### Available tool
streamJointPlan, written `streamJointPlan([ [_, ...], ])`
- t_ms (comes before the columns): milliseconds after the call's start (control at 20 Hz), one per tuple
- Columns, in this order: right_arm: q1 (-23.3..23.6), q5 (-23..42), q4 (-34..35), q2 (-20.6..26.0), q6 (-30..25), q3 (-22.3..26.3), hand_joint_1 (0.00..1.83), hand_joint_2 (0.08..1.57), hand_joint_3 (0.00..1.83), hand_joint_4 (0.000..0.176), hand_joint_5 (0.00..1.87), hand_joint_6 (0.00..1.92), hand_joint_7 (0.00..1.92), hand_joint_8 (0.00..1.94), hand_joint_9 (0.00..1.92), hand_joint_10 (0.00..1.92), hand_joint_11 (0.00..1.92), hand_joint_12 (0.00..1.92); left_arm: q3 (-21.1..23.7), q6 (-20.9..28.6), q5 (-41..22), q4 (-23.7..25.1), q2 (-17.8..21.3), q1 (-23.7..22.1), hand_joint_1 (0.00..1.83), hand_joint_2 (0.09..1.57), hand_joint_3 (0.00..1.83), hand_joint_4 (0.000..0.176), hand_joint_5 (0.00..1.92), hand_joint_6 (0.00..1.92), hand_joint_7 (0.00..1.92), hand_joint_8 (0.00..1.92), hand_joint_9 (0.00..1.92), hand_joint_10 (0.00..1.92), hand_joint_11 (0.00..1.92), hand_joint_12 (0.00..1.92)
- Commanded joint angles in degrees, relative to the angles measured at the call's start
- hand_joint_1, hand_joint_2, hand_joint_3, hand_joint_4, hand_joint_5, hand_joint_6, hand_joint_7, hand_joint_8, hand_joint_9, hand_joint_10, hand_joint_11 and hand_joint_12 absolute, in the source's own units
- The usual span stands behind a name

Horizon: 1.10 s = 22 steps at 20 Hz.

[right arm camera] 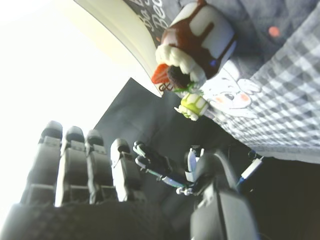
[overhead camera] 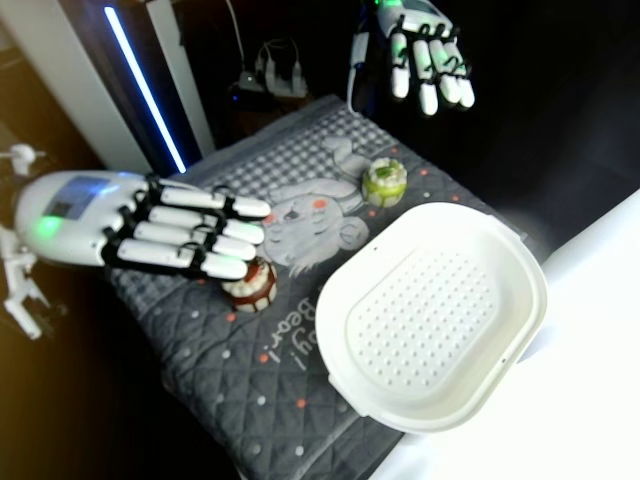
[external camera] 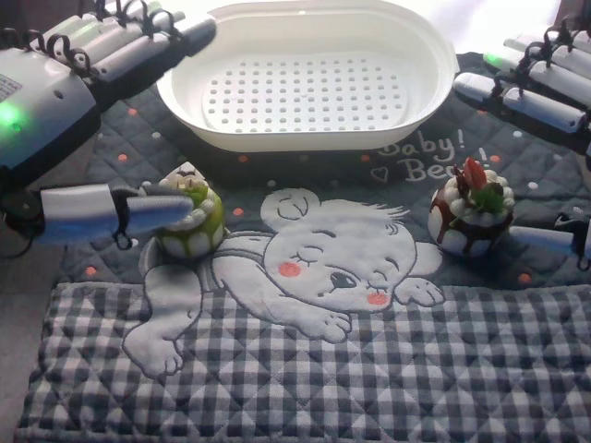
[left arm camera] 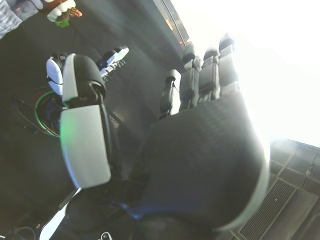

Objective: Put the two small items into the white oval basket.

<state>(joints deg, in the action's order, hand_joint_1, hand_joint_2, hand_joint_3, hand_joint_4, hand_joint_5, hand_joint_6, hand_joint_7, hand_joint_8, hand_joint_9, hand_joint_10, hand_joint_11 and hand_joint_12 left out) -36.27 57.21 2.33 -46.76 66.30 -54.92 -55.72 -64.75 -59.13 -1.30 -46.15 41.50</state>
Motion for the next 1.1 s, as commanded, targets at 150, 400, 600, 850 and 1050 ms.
streamJointPlan([
  [150,0.45,8.06,-0.49,1.2,0.06,-0.01,0.66,1.11,0.0,0.084,0.0,0.0,0.0,0.0,0.0,0.0,0.0,0.36,-1.04,-0.1,-6.74,-0.6,0.15,-2.55,0.59,1.14,0.01,0.072,0.0,0.0,0.0,0.0,0.0,0.0,0.0,0.0],
  [400,0.46,9.76,-0.44,2.1,0.04,0.36,0.63,1.08,0.0,0.075,0.0,0.0,0.0,0.0,0.0,0.0,0.0,0.86,-1.11,-0.1,-6.6,-0.08,-0.16,-4.57,0.52,1.12,0.0,0.077,0.0,0.0,0.0,0.0,0.0,0.0,0.0,0.0],
  [600,0.46,9.22,-0.32,1.69,-0.03,0.48,0.68,1.13,0.01,0.076,0.0,0.0,0.0,0.0,0.0,0.0,0.04,0.02,-1.75,-0.07,-2.05,0.74,-2.18,-5.55,0.57,1.11,0.0,0.064,0.0,0.0,0.0,0.0,0.0,0.0,0.12,0.06],
  [850,0.46,3.08,0.83,-2.76,-0.03,-2.23,0.64,1.1,0.0,0.038,0.0,0.0,0.0,0.0,0.0,0.0,0.0,0.01,-4.43,1.98,3.96,0.73,-5.72,-5.97,0.68,1.13,0.0,0.025,0.04,0.0,0.02,0.0,0.01,0.0,0.0,0.49],
  [1050,0.46,-2.03,1.5,-6.53,-0.92,-5.08,0.73,1.08,0.0,0.013,0.0,0.0,0.0,0.0,0.0,0.0,0.0,0.0,-6.21,2.06,7.54,-1.69,-7.74,-5.14,0.84,1.12,0.0,0.0,0.1,0.01,0.1,0.01,0.1,0.03,0.0,1.03],
])
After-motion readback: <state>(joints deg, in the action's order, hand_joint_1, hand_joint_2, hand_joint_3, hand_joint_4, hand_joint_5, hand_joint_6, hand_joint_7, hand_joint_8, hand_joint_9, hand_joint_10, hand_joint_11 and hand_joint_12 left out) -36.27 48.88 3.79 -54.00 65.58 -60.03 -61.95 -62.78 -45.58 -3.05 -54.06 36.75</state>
